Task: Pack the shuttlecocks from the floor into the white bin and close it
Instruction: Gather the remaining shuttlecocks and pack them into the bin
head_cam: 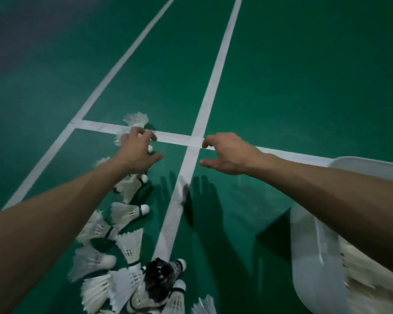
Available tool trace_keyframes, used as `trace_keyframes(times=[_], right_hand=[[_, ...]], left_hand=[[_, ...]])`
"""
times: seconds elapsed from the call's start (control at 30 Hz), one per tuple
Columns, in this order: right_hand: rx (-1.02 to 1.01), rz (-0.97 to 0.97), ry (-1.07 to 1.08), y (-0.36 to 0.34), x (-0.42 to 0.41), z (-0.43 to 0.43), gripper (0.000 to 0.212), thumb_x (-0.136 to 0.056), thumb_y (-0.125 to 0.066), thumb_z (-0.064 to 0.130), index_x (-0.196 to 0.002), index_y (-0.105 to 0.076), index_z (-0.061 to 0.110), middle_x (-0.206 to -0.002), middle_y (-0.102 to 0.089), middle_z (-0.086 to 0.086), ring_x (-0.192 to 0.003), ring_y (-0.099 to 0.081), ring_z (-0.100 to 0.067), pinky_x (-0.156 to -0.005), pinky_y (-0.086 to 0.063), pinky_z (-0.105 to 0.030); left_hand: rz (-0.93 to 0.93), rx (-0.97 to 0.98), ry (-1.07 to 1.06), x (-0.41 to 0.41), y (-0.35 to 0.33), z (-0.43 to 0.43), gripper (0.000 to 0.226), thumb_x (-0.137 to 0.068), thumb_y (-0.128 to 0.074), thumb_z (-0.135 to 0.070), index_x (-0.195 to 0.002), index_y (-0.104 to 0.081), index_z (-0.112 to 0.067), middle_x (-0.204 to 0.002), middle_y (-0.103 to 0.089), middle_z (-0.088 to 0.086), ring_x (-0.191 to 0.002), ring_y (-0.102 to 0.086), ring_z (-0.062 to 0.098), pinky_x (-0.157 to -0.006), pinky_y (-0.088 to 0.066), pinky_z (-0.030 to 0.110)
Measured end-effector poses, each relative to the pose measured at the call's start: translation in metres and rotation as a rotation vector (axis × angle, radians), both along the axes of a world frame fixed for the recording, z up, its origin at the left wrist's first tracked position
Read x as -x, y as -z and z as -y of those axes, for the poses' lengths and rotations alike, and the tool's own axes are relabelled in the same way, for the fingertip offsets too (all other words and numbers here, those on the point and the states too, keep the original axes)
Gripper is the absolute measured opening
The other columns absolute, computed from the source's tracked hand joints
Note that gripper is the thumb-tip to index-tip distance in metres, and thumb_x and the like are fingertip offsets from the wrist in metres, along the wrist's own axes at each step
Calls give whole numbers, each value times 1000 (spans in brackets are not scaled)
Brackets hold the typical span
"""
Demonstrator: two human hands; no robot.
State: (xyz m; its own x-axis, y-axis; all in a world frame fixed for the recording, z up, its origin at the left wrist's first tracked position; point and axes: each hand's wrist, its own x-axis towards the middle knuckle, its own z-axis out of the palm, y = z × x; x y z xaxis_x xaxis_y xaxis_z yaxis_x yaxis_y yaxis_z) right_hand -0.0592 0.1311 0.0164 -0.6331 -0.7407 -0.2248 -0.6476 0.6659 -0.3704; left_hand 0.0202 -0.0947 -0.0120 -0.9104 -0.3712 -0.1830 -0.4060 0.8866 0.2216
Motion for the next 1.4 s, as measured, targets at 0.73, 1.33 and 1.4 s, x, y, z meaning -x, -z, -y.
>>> trace_keyframes(times=[0.73,1.33,1.4], right_hand=[[62,142,-21,58,36,67,51,-89,-62,42,-131,-50,16,-132,-56,-6,-119,-51,-23,-96,-41,-35],[204,101,-303,71,8,140,64,-90,-63,24,-146,-32,26,-149,-40,1,-127,-45,-21,-106,-38,-37],[203,78,-345,73,5,143,62,-93,-57,13,-148,-30,27,-153,-34,4,-129,-42,-20,-106,-37,-35]], left_hand=[[-31,-267,-226,47,40,85,94,-79,-73,-7,-148,-18,-38,-159,5,6,-143,-16,36,-110,-31,49],[51,-186,-126,64,32,103,94,-65,-82,0,-141,-35,-28,-140,-41,19,-114,-48,32,-87,-47,37],[-47,-244,-209,55,34,104,84,-65,-83,-2,-135,-44,-24,-131,-53,17,-100,-51,26,-73,-45,29]])
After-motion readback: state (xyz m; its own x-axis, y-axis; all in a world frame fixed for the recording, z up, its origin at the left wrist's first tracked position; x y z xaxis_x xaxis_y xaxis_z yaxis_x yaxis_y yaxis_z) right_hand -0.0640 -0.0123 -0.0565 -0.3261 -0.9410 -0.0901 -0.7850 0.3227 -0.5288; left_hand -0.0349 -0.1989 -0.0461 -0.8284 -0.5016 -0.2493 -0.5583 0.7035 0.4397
